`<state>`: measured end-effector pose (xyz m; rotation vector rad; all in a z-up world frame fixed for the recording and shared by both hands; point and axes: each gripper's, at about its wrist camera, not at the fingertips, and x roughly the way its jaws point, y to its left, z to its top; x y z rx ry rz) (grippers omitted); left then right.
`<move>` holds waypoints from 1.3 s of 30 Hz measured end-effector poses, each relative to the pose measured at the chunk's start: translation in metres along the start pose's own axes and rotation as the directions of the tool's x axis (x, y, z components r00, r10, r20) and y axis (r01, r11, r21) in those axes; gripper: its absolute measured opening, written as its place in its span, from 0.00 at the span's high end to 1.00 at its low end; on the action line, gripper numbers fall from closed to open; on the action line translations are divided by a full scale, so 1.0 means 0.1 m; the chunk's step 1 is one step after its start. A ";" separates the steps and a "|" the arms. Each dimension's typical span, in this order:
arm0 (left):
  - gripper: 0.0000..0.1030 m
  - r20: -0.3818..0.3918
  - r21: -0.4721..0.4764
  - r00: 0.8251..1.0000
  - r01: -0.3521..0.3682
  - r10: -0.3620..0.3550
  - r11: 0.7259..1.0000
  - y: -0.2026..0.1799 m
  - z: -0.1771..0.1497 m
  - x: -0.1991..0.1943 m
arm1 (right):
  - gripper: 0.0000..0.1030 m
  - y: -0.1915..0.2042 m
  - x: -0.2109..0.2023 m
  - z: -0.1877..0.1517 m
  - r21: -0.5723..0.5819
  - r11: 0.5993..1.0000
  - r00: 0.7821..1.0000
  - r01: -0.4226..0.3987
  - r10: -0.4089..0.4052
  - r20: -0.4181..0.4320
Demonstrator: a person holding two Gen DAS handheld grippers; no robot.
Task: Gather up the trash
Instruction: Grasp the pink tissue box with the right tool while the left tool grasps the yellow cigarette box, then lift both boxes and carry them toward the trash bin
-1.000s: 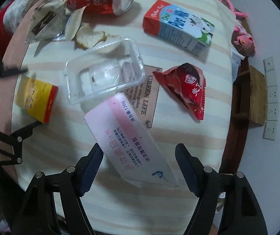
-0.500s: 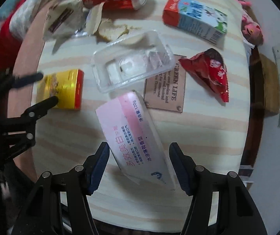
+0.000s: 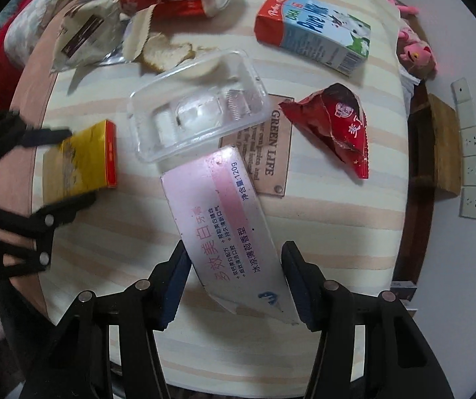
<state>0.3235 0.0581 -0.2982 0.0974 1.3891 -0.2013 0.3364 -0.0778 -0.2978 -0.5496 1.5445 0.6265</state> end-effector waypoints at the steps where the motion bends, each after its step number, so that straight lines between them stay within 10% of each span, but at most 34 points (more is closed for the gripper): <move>1: 0.35 0.005 0.020 1.000 -0.019 0.019 1.000 -0.03 -0.01 0.02 | 0.43 0.01 0.02 0.01 -0.002 1.000 1.000 0.001 -0.001 -0.002; 13: 0.40 0.038 -0.046 0.997 -0.064 0.066 0.997 -0.28 -0.76 -0.21 | 0.45 -0.03 0.13 -0.06 -0.005 1.000 0.999 0.030 -0.030 0.030; 19: 0.40 0.007 -0.224 0.991 -0.126 0.131 0.966 -0.27 -1.01 -0.42 | 0.45 0.08 -0.04 -0.39 0.013 1.000 0.996 -0.004 0.003 0.092; 23: 0.41 -0.067 -0.337 0.997 -0.057 0.036 0.940 -0.18 -1.22 -0.31 | 0.45 0.25 0.00 -0.49 -0.008 1.000 0.998 -0.010 0.011 0.065; 31: 0.39 -0.147 -0.234 0.987 -0.095 0.062 0.967 -0.36 -1.23 -0.14 | 0.44 0.40 0.19 -0.49 -0.029 0.999 0.999 0.029 -0.030 -0.027; 39: 0.45 -0.070 -0.349 0.989 -0.148 0.132 0.925 -0.50 -1.31 -0.33 | 0.47 0.63 -0.05 -0.66 -0.042 0.998 0.997 0.051 -0.048 0.060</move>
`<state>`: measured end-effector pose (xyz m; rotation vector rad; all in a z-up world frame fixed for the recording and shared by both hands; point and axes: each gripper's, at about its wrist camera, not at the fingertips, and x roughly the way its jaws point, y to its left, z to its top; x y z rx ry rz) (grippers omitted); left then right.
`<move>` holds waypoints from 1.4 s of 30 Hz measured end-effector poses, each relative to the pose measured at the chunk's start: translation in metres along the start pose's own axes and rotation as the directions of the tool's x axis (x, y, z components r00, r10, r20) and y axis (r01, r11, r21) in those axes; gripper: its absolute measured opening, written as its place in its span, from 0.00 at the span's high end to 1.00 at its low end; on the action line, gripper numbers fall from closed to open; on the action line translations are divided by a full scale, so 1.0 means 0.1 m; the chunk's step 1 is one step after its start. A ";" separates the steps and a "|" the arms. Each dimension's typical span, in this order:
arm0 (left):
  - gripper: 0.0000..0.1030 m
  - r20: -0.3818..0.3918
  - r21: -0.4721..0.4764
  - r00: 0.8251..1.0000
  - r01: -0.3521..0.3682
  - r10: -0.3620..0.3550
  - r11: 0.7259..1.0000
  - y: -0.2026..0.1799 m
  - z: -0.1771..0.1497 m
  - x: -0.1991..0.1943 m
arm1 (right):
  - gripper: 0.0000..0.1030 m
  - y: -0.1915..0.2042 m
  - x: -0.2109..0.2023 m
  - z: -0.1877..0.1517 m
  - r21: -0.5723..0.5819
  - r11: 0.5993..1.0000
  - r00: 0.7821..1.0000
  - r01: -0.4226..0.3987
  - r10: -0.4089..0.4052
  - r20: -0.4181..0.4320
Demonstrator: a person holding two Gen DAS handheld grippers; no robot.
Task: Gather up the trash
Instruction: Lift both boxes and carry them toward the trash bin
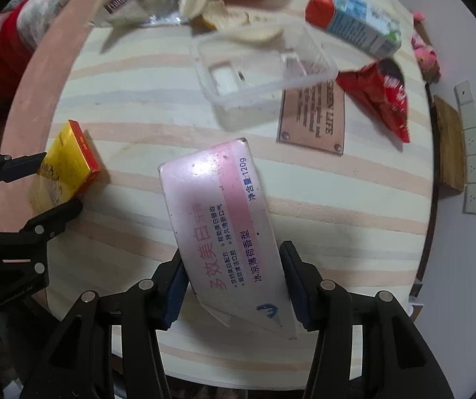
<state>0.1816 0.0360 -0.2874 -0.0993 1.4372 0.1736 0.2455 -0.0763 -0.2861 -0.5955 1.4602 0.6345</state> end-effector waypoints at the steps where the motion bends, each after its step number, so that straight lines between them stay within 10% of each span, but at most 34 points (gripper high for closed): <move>1: 0.45 0.032 -0.025 0.999 0.001 0.000 1.000 0.02 -0.03 -0.08 | 0.47 0.03 -0.06 -0.02 0.002 1.000 1.000 -0.005 0.005 0.017; 10: 0.45 0.358 -0.304 0.928 0.010 0.105 0.953 0.59 -0.62 -1.30 | 0.47 0.87 -0.86 -0.10 -0.059 0.989 0.971 -0.136 0.145 0.190; 19: 0.45 0.427 -0.573 0.865 0.033 0.263 0.819 1.92 -1.94 -2.00 | 0.47 2.38 -1.13 0.01 -0.283 0.913 0.915 -0.293 0.353 0.194; 25: 0.45 0.315 -0.744 0.897 0.030 0.310 0.668 2.85 -2.91 -1.75 | 0.47 3.92 -0.83 -0.01 -0.433 0.829 0.907 -0.355 0.417 0.053; 31: 0.45 0.216 -0.867 0.964 0.115 0.158 0.485 3.69 -3.62 -0.88 | 0.47 5.11 -0.12 0.15 -0.498 0.802 0.937 -0.330 0.342 -0.071; 40: 0.44 0.174 -0.943 0.983 0.183 -0.057 0.278 4.16 -3.93 0.25 | 0.46 5.86 1.13 0.49 -0.483 0.817 0.946 -0.315 0.227 -0.233; 42: 0.29 0.168 -0.953 0.984 0.177 -0.055 0.245 4.19 -4.00 0.35 | 0.44 5.89 1.31 0.55 -0.480 0.820 0.945 -0.310 0.211 -0.250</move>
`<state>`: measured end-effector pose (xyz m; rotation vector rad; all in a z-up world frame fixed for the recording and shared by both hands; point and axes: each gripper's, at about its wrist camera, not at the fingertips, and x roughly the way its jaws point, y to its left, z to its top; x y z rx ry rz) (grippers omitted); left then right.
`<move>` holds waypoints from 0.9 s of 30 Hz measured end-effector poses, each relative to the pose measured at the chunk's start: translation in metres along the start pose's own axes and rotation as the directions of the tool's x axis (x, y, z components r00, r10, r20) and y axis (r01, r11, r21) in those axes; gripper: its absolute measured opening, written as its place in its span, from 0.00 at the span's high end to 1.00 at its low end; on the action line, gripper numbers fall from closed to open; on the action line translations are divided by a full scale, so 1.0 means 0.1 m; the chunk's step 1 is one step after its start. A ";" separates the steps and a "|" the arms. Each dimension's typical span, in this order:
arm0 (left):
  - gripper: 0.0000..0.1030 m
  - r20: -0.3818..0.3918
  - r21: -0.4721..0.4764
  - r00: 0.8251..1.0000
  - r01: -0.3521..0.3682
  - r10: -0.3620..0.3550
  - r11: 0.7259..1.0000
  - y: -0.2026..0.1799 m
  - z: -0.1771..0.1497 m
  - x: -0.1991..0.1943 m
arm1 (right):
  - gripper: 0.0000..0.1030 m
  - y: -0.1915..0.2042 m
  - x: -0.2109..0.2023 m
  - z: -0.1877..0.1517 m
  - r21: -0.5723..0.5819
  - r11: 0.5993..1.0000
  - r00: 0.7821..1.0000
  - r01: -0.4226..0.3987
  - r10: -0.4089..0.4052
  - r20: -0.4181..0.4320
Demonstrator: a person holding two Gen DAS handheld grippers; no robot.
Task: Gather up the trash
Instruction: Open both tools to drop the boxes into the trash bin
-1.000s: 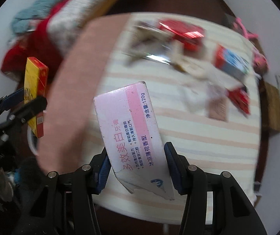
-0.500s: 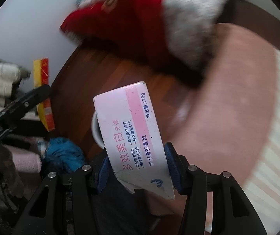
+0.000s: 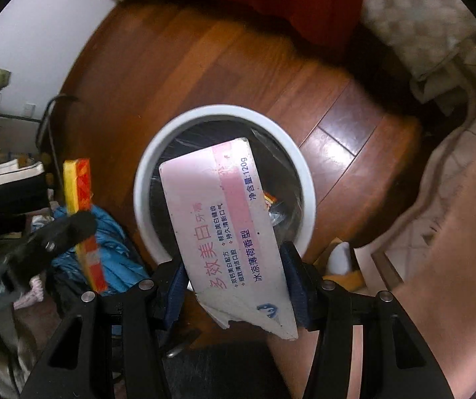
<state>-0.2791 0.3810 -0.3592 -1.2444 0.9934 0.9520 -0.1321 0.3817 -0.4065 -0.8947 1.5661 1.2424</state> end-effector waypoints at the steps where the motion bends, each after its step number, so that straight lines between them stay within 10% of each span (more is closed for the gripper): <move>1: 0.10 0.005 -0.008 1.000 -0.011 0.011 1.000 0.04 -0.01 0.00 | 0.38 -0.01 0.06 0.04 0.005 1.000 1.000 -0.007 0.007 -0.003; 4: 0.00 0.027 -0.008 0.997 -0.069 0.069 0.998 0.12 -0.06 -0.03 | 0.02 -0.03 0.11 0.10 0.000 1.000 0.999 0.004 -0.004 0.033; 11: 0.00 0.160 -0.003 0.957 -0.246 0.244 0.969 0.24 -0.32 -0.27 | 0.01 -0.06 -0.04 -0.05 -0.071 0.987 0.985 0.144 -0.136 0.103; 27: 0.00 0.160 0.043 0.951 -0.273 0.263 0.961 0.05 -0.68 -0.45 | 0.00 -0.11 -0.52 -0.64 -0.092 0.970 0.964 0.226 -0.210 0.163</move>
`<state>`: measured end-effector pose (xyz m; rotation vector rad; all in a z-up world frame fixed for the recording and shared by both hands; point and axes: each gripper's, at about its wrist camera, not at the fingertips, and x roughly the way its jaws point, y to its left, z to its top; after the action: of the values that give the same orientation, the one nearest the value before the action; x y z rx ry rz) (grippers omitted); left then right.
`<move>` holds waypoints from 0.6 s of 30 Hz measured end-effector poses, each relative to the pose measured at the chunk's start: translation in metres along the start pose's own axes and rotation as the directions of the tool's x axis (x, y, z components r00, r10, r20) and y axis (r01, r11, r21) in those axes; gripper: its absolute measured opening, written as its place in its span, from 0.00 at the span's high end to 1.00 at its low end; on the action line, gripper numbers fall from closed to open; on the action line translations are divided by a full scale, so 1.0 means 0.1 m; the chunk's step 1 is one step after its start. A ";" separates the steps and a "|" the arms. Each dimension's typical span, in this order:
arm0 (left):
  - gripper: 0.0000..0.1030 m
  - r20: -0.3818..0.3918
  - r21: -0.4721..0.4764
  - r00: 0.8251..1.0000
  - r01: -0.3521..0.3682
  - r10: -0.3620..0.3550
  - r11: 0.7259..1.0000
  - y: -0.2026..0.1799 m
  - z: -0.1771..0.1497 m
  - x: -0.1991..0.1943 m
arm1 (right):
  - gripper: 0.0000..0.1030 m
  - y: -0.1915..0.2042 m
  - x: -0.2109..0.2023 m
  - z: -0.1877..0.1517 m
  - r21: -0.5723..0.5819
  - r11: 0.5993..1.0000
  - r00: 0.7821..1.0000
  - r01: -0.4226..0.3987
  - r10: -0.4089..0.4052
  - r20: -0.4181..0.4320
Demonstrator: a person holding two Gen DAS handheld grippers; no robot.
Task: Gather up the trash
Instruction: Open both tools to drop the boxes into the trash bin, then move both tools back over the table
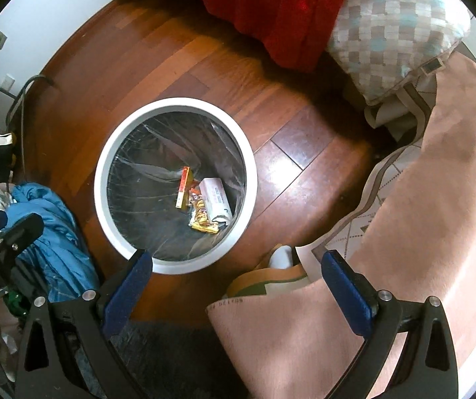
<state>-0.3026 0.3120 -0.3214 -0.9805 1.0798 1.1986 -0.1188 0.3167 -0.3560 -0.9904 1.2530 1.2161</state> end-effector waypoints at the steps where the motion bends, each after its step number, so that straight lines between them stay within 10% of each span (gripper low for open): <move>1: 0.00 0.007 0.003 1.000 0.001 -0.001 1.000 -0.01 -0.01 -0.04 | 0.00 0.00 -0.04 -0.02 0.002 1.000 1.000 -0.005 0.005 0.007; 18: 0.00 0.160 0.049 0.987 0.018 -0.026 0.999 -0.22 -0.27 -1.02 | 0.00 -0.05 -1.11 -0.36 -0.009 0.995 0.980 -0.099 0.099 0.173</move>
<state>-0.2883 0.2614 -0.2271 -0.8423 0.9635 1.2073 -0.1109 0.2678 -0.2496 -0.8116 1.1754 1.3503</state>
